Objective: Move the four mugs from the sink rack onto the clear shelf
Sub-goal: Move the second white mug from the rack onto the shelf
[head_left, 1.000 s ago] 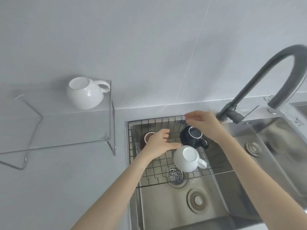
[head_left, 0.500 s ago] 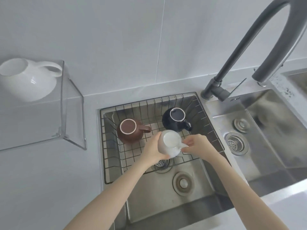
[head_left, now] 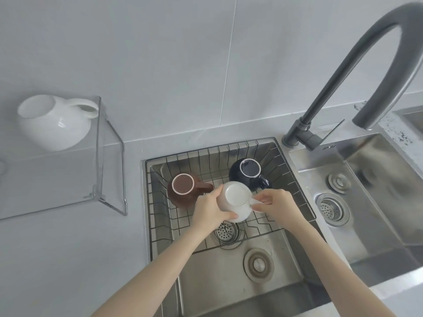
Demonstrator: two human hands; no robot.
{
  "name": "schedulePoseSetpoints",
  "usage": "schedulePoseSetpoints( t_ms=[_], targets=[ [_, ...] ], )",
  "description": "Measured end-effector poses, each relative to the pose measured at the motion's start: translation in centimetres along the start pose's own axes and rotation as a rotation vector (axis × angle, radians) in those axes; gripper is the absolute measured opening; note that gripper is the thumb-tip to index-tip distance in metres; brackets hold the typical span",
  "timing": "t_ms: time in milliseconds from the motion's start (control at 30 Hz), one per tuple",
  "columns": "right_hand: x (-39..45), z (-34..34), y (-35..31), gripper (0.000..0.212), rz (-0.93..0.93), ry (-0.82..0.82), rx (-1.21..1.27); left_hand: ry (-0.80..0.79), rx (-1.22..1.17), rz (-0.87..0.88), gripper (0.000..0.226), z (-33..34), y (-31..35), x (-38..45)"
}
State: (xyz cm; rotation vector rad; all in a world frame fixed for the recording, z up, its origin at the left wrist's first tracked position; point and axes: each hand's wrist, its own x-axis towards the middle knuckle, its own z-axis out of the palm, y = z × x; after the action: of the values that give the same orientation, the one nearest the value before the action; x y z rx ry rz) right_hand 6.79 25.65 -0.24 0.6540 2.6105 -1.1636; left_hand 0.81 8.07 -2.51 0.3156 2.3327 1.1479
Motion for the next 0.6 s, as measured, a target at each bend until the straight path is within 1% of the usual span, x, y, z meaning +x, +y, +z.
schedulePoseSetpoints(
  t_ms=[100,333,400,533,567,600],
  targets=[
    [-0.1,-0.8,-2.8,0.018,-0.058,0.016,0.017,0.037,0.023,0.026,0.093,-2.7,1.1,-0.5],
    [-0.6,-1.9,-15.3,0.015,-0.323,0.061,0.058,0.269,-0.014,0.145,0.085,-15.1,4.5,-3.7],
    [-1.0,-1.8,-19.0,0.013,-0.391,0.072,0.061,0.321,-0.036,0.176,0.088,-18.6,4.6,-4.8],
    [-2.0,-0.5,-25.3,0.016,-0.496,0.071,0.027,0.378,-0.058,0.198,0.092,-24.9,3.8,-7.2],
    [-2.3,0.2,-26.7,0.017,-0.514,0.055,0.025,0.378,-0.068,0.198,0.086,-26.2,3.4,-7.8],
    [-2.6,0.9,-27.8,0.017,-0.527,0.038,0.022,0.376,-0.081,0.200,0.074,-27.4,3.1,-8.6]
  ],
)
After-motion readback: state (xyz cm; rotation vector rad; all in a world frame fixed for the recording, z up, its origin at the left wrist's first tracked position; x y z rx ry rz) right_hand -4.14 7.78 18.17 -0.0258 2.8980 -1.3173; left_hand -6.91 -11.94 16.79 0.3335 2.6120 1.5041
